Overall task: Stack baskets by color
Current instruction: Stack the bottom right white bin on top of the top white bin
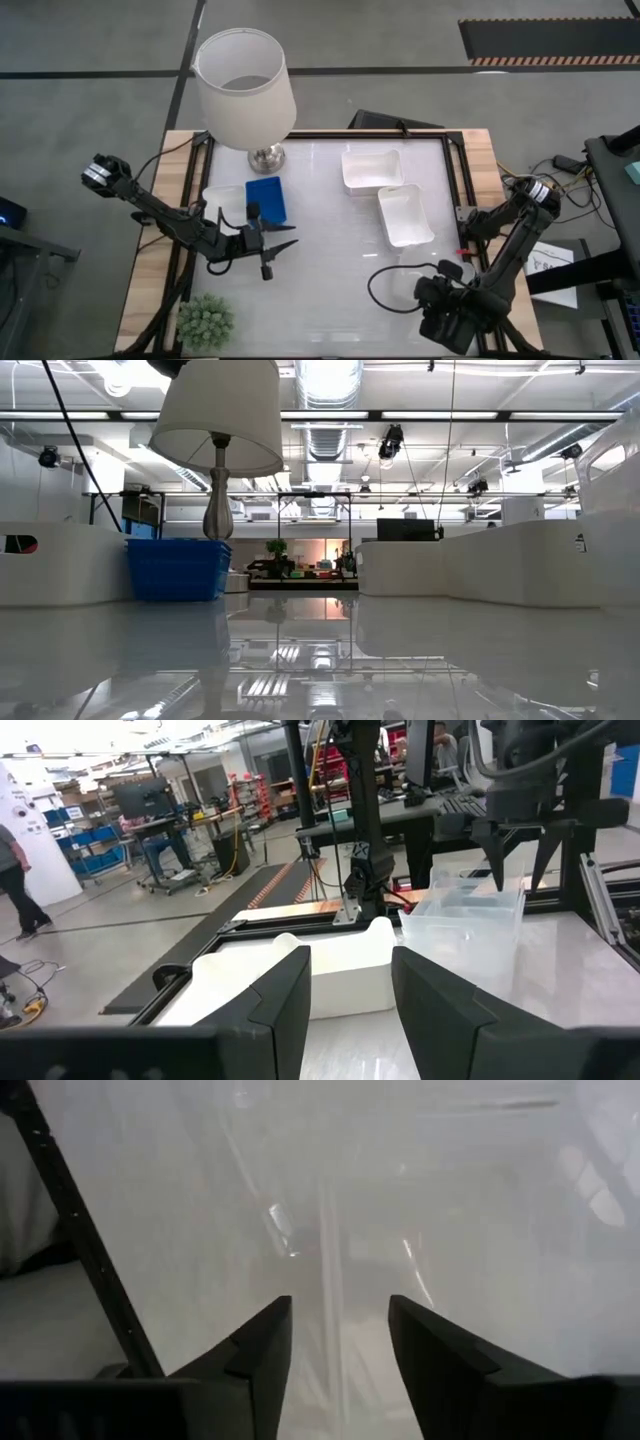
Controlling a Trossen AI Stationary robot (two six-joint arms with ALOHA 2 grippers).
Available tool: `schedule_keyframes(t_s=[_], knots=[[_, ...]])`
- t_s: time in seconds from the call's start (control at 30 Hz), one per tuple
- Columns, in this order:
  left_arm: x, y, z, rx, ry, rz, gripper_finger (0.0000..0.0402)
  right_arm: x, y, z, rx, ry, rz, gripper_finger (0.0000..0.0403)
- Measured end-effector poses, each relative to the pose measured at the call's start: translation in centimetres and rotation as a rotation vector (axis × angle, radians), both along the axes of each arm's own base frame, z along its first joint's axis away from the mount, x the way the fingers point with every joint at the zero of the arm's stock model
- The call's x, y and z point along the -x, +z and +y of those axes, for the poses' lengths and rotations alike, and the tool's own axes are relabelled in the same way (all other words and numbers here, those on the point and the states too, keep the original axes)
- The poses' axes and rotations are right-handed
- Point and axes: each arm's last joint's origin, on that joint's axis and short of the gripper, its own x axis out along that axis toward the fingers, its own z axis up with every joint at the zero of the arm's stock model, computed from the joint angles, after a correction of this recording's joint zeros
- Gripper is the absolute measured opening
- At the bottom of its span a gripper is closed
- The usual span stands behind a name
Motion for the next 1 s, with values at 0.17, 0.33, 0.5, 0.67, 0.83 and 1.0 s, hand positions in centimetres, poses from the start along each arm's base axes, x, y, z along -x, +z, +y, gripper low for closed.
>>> schedule_keyframes(t_s=[0.17,0.33,0.5,0.67,0.83,1.0], knots=[[0.0,0.0,0.0,0.0,0.0,0.001,0.0125,0.0,-0.1,-0.2,0.043,0.039,-0.021,0.0106],[0.0,0.2,0.0,0.01,0.0,-0.015,0.0125,-0.2,0.2,-0.5,0.136,0.119,-0.095,0.0031],[-0.3,-0.1,-0.1,0.013,0.001,-0.018,0.0125,-0.4,0.8,-1.0,0.289,0.207,-0.219,0.0011],[-0.8,-0.7,-0.5,-0.002,0.0,0.003,0.0125,-0.7,0.9,-1.3,0.472,0.311,-0.309,0.0009],[-1.0,-0.2,-0.7,0.041,-0.005,-0.027,0.0125,-0.7,0.6,-1.7,0.627,0.362,-0.368,0.0009],[-1.3,-0.9,-0.9,0.072,-0.012,-0.011,0.0125,-1.1,0.7,-2.6,0.662,0.33,-0.385,0.0009]])
